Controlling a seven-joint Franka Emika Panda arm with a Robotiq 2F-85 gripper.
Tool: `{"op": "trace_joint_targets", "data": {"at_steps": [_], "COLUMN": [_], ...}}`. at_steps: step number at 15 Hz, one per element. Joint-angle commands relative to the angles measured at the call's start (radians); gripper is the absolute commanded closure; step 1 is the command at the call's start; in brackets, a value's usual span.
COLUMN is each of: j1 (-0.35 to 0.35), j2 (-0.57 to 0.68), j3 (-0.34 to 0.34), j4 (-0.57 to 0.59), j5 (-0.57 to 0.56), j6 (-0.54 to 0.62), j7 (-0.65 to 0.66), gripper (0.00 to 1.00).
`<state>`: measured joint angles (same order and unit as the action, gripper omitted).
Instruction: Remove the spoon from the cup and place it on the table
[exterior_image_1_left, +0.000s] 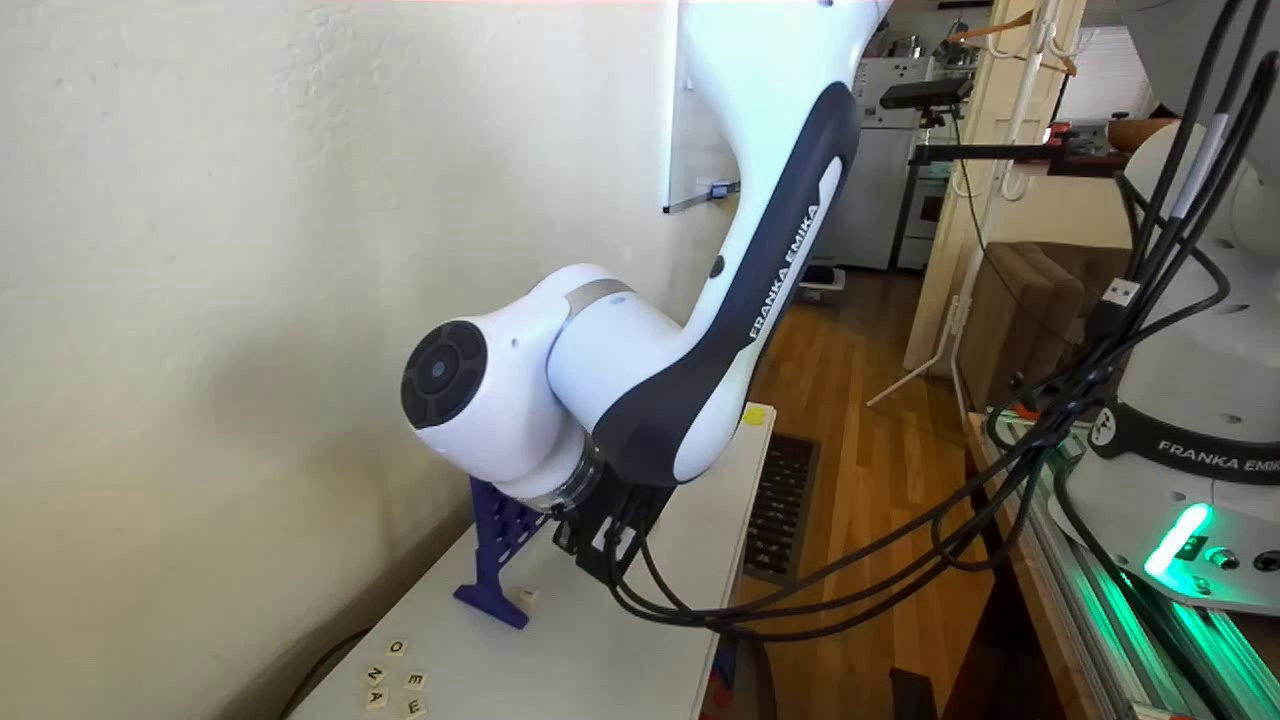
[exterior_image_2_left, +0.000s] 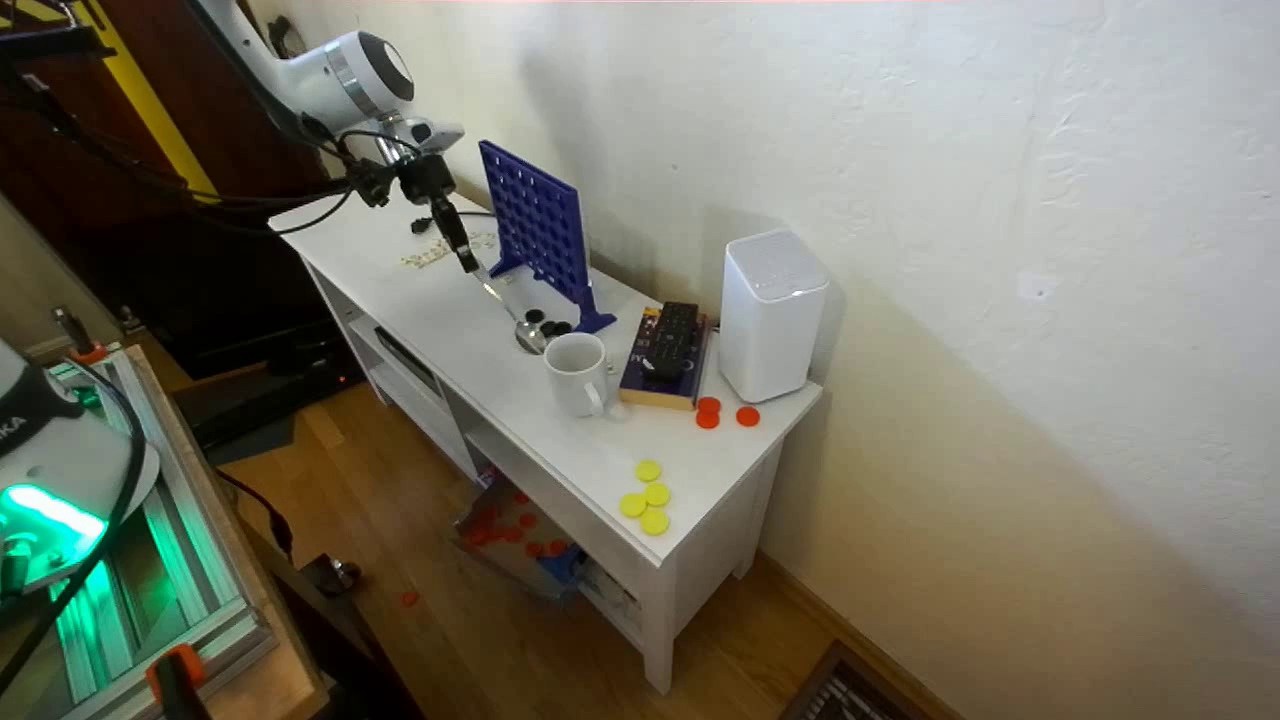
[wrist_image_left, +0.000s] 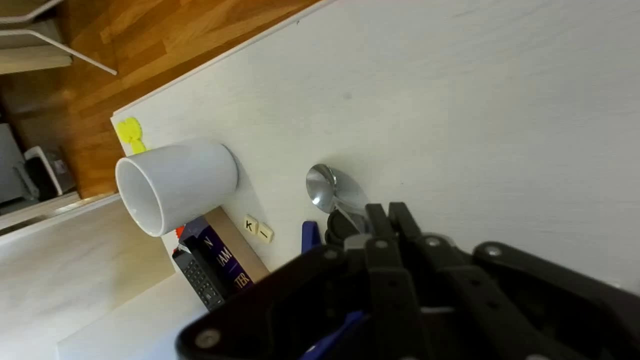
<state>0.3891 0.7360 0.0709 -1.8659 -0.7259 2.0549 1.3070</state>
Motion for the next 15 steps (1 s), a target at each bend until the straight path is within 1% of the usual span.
{"op": "trace_joint_targets", "data": {"at_steps": [1,3,7,11,14,15], "j1": [0.008,0.016,0.025,0.025,0.018,0.017], "j2": [0.081,0.099,0.113,0.11,0.109,0.109], "j3": [0.007,0.005,-0.004,-0.002,0.006,0.007], "j4": [0.066,0.079,0.085,0.088,0.088,0.088], "j5": [0.063,0.075,0.06,0.056,0.059,0.058], "j6": [-0.016,-0.025,0.022,0.018,0.023,0.021], "j7": [0.001,0.017,0.083,0.1,0.079,0.069], "gripper": [0.99,0.99,0.99,0.99,0.99,0.8]}}
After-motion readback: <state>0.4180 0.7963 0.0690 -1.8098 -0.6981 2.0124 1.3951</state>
